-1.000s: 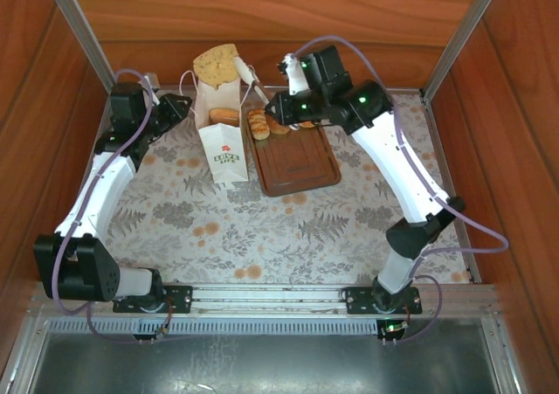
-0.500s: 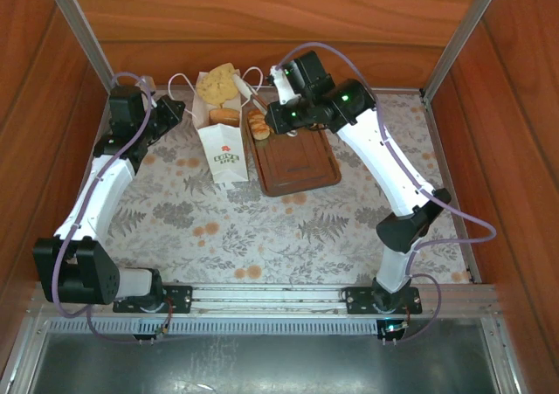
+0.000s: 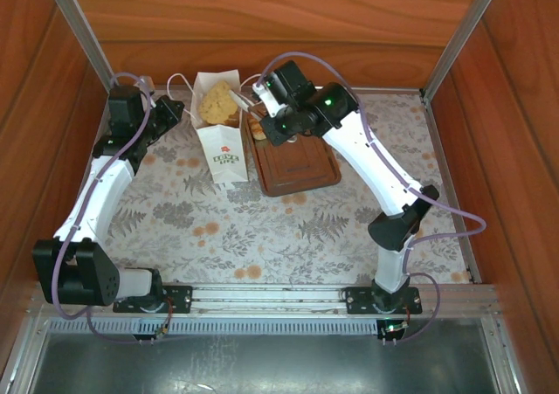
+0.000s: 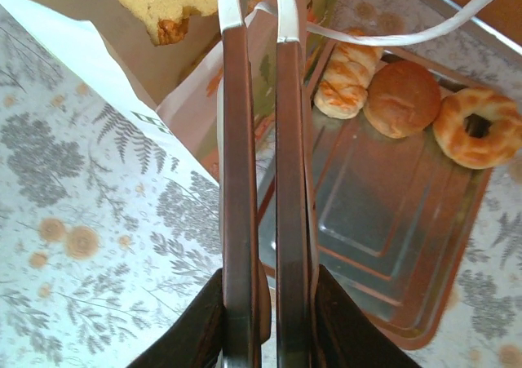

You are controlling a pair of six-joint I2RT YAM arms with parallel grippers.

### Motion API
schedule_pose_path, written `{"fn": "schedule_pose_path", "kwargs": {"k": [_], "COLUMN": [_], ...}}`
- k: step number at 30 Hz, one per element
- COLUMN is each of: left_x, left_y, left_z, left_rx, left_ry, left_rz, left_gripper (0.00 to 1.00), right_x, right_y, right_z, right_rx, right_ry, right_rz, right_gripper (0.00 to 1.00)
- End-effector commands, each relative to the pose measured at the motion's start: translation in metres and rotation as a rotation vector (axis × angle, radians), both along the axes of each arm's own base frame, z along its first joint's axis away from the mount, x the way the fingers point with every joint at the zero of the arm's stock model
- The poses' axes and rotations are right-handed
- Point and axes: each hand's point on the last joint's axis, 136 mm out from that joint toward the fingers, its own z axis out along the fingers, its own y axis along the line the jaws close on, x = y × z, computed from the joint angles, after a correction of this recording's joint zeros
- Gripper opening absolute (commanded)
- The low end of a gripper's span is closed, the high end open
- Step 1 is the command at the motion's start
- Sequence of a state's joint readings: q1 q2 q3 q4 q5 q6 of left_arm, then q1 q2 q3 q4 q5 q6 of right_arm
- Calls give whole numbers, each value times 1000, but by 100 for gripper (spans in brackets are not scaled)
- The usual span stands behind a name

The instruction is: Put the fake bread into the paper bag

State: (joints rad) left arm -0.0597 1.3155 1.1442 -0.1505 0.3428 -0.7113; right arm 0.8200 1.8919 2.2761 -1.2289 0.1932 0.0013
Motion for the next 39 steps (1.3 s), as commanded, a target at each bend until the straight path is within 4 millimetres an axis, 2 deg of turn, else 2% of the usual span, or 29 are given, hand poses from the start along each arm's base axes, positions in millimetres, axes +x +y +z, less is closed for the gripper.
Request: {"fn": "schedule_pose_path", "kwargs": {"k": [1, 7, 13, 18, 21, 23, 27, 31, 32, 33, 35, 39], "left_x": [-5, -5, -4, -6, -8, -11, -18, -29, -32, -35, -42, -56], "left_y": [2, 1, -3, -4, -4, -4, -2, 4, 6, 8, 15, 27], "left_z": [1, 2, 2, 4, 8, 12, 18, 19, 18, 18, 14, 9], "left_rx": [5, -3, -20, -23, -26, -26, -16, -1, 3, 8, 20, 40], "left_ry": [-7, -7, -6, -10, -20, -29, -40, -51, -54, -58, -61, -71], "left_rz": [-1, -6, -22, -28, -29, -30, -24, 3, 15, 28, 62, 127], "left_gripper": [8, 13, 21, 28, 37, 45, 54, 61, 63, 64, 68, 74], "right_x": [3, 4, 6, 4, 0, -7, -20, -33, -33, -39, -38, -32], "right_y": [0, 2, 6, 6, 9, 12, 10, -6, -10, -21, -39, -77], "right_z": [11, 10, 22, 34, 48, 63, 94, 124, 124, 134, 134, 115], "right_rx": [-53, -54, -15, 22, 83, 148, 260, 349, 353, 370, 357, 337], "right_ry": [-81, -81, -98, -112, -116, -121, -144, -197, -205, -231, -261, -250], "right_rz": [35, 35, 31, 25, 29, 39, 47, 33, 21, 9, -39, -157], "right_gripper": [14, 26, 37, 38, 38, 38, 37, 37, 37, 37, 38, 38]}}
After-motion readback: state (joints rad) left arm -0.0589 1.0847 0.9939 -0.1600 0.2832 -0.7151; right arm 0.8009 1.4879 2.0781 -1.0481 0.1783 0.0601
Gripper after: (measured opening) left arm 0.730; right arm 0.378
